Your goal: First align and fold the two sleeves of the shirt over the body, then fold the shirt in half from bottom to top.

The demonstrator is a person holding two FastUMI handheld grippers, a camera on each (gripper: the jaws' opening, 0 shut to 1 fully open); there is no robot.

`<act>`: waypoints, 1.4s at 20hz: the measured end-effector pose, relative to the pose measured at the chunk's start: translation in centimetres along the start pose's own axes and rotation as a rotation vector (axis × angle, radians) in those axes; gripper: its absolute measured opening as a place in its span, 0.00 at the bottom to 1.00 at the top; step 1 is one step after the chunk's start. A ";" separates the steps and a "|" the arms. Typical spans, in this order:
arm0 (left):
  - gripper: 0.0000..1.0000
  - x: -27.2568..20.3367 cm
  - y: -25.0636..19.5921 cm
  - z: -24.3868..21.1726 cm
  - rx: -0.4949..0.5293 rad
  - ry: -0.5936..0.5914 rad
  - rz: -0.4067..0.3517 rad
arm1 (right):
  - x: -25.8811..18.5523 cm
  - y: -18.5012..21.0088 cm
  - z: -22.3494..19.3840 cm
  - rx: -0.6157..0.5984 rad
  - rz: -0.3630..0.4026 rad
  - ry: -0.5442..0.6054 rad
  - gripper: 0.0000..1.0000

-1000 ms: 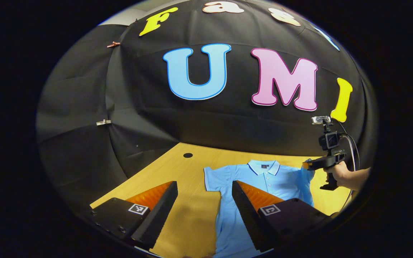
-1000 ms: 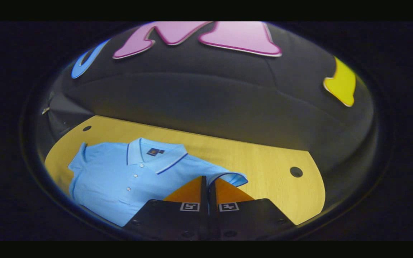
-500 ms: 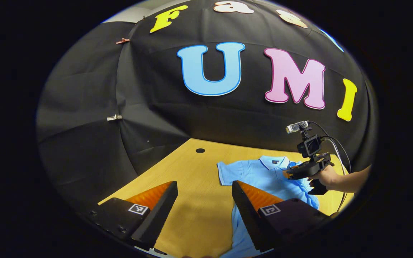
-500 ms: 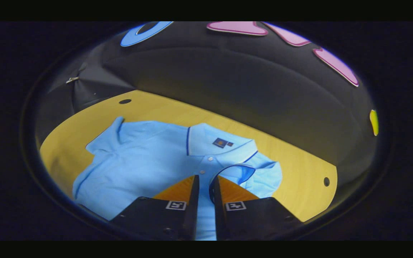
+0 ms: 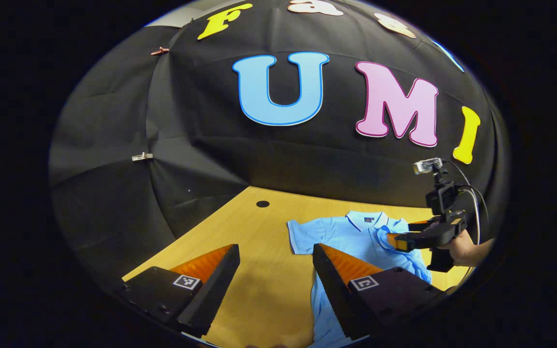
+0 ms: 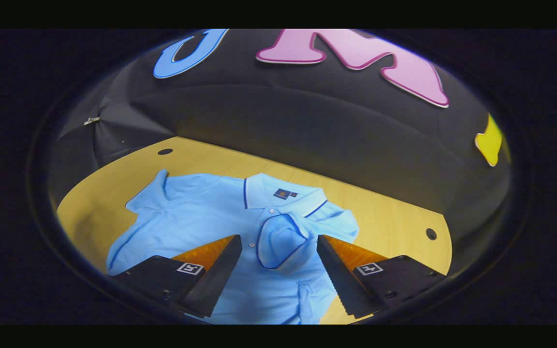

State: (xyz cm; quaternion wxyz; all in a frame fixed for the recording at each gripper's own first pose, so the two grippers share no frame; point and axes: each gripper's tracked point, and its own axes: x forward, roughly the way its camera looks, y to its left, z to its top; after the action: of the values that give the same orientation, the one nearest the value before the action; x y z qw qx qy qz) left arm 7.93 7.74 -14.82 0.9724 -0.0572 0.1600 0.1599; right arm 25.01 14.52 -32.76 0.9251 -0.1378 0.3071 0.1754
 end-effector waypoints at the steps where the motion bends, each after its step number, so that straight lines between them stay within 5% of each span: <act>1: 0.97 0.8 -0.2 0.2 0.004 -0.003 -0.009 | -0.8 -1.0 0.0 0.004 -0.017 -0.007 0.98; 15: 0.97 19.9 -5.1 -4.5 0.082 0.130 -0.159 | -10.6 -10.2 -5.0 0.118 -0.154 0.003 0.98; 22: 0.97 29.6 -4.4 -7.2 0.042 0.211 -0.115 | -12.4 -12.9 -7.2 0.139 -0.198 0.025 0.98; 28: 0.97 33.0 -5.1 -10.0 0.059 0.304 -0.113 | -12.0 -13.9 -7.9 0.155 -0.212 0.038 0.98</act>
State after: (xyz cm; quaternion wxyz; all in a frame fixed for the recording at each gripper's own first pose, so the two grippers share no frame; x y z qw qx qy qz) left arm 36.30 10.97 -34.77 0.9456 -0.0610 0.3066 0.0896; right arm 17.55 -3.71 -29.41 0.9404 -0.1009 0.3209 0.0500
